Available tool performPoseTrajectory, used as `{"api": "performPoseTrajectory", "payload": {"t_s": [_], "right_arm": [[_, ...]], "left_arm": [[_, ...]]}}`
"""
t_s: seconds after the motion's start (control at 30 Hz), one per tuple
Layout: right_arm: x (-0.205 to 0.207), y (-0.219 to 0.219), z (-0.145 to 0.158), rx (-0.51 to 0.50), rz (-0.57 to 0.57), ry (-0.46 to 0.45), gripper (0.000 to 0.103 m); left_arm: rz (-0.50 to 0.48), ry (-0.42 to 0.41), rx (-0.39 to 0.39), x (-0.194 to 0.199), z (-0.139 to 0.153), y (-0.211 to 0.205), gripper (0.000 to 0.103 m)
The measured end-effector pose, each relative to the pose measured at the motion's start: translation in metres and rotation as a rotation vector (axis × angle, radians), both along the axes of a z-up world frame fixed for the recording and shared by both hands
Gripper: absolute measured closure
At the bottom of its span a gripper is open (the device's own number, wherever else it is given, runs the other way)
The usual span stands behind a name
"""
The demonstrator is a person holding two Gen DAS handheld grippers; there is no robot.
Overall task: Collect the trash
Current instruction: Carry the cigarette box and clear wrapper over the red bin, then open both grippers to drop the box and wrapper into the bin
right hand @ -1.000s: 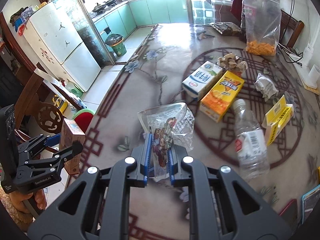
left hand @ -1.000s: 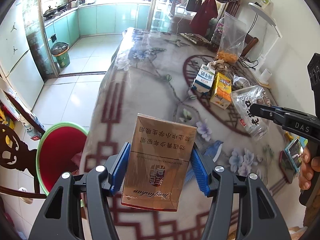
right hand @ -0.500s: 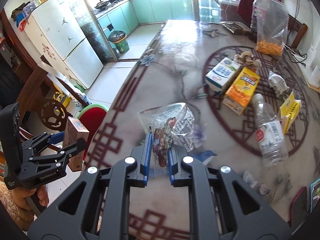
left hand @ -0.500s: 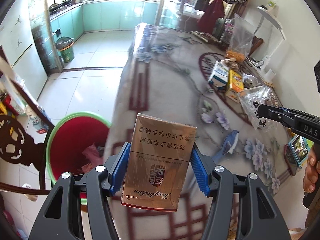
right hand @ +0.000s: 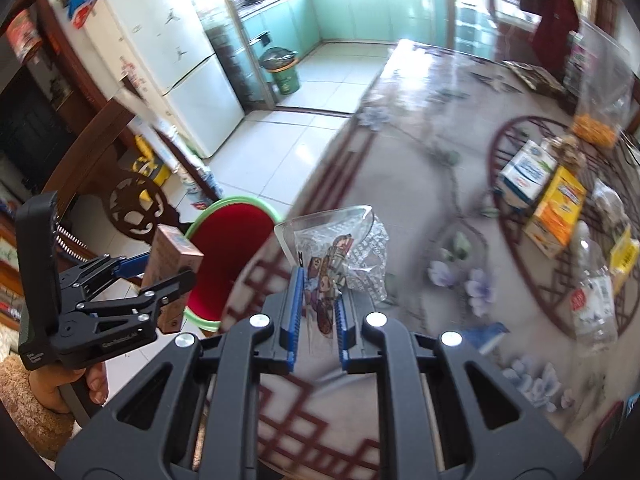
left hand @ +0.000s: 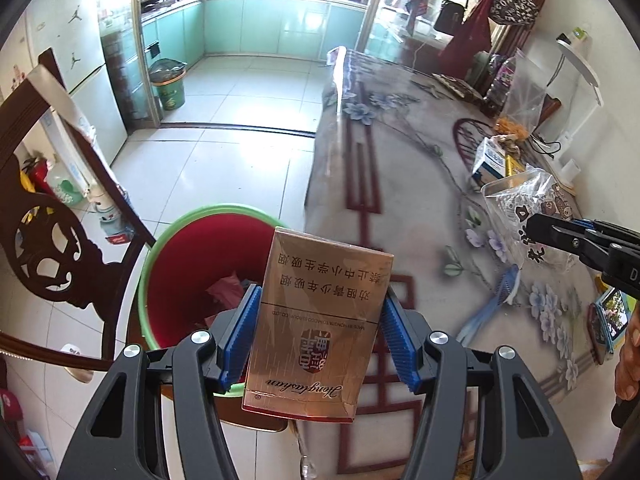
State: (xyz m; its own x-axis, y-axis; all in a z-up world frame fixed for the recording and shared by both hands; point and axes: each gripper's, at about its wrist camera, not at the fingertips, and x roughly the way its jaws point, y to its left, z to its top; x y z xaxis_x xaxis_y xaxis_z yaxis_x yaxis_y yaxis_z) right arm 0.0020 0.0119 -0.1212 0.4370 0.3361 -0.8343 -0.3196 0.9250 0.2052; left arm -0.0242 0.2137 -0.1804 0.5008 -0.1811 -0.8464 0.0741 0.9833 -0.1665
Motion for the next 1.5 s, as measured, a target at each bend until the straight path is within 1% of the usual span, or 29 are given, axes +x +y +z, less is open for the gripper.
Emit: {"api": "performPoseTrajectory", "payload": {"t_s": [0.3, 0.47, 0.63, 0.77, 0.93, 1.03, 1.1, 1.13, 1.17, 1.2, 1.23, 1.3, 1.5], "right_arm": [[0.010, 0.057, 0.001, -0.002, 0.126, -0.015, 0.088], [0.024, 0.079, -0.010, 0.021, 0.152, 0.023, 0.088], [0.032, 0.106, -0.023, 0.023, 0.207, 0.061, 0.088], [0.038, 0.124, -0.037, 0.030, 0.227, 0.110, 0.088], [0.041, 0.142, -0.039, 0.020, 0.260, 0.111, 0.088], [0.044, 0.146, -0.040, 0.029, 0.265, 0.118, 0.088], [0.046, 0.148, -0.041, 0.034, 0.273, 0.124, 0.084], [0.046, 0.149, -0.042, 0.037, 0.275, 0.126, 0.068], [0.047, 0.150, -0.042, 0.038, 0.268, 0.126, 0.044], [0.048, 0.148, -0.042, 0.043, 0.250, 0.118, 0.037], [0.049, 0.145, -0.040, 0.062, 0.234, 0.109, 0.037], [0.052, 0.141, -0.040, 0.078, 0.224, 0.125, 0.037], [0.052, 0.123, -0.035, 0.077, 0.181, 0.107, 0.036]], "left_arm": [[0.094, 0.032, 0.034, 0.003, -0.012, 0.038, 0.047], [0.136, 0.071, 0.046, 0.006, -0.025, 0.055, 0.047], [0.151, 0.101, 0.051, 0.013, -0.037, 0.066, 0.047], [0.161, 0.129, 0.035, 0.018, -0.046, 0.076, 0.047], [0.159, 0.150, 0.040, 0.025, -0.054, 0.083, 0.047], [0.161, 0.164, 0.035, 0.029, -0.057, 0.087, 0.046], [0.166, 0.163, 0.033, 0.032, -0.057, 0.090, 0.036], [0.173, 0.155, 0.037, 0.032, -0.055, 0.092, 0.028], [0.180, 0.144, 0.035, 0.033, -0.054, 0.094, 0.025], [0.183, 0.141, 0.030, 0.033, -0.054, 0.095, 0.024], [0.185, 0.144, 0.028, 0.035, -0.055, 0.097, 0.023], [0.194, 0.150, 0.029, 0.036, -0.056, 0.099, 0.022], [0.199, 0.141, 0.029, 0.038, -0.051, 0.098, 0.022]]}}
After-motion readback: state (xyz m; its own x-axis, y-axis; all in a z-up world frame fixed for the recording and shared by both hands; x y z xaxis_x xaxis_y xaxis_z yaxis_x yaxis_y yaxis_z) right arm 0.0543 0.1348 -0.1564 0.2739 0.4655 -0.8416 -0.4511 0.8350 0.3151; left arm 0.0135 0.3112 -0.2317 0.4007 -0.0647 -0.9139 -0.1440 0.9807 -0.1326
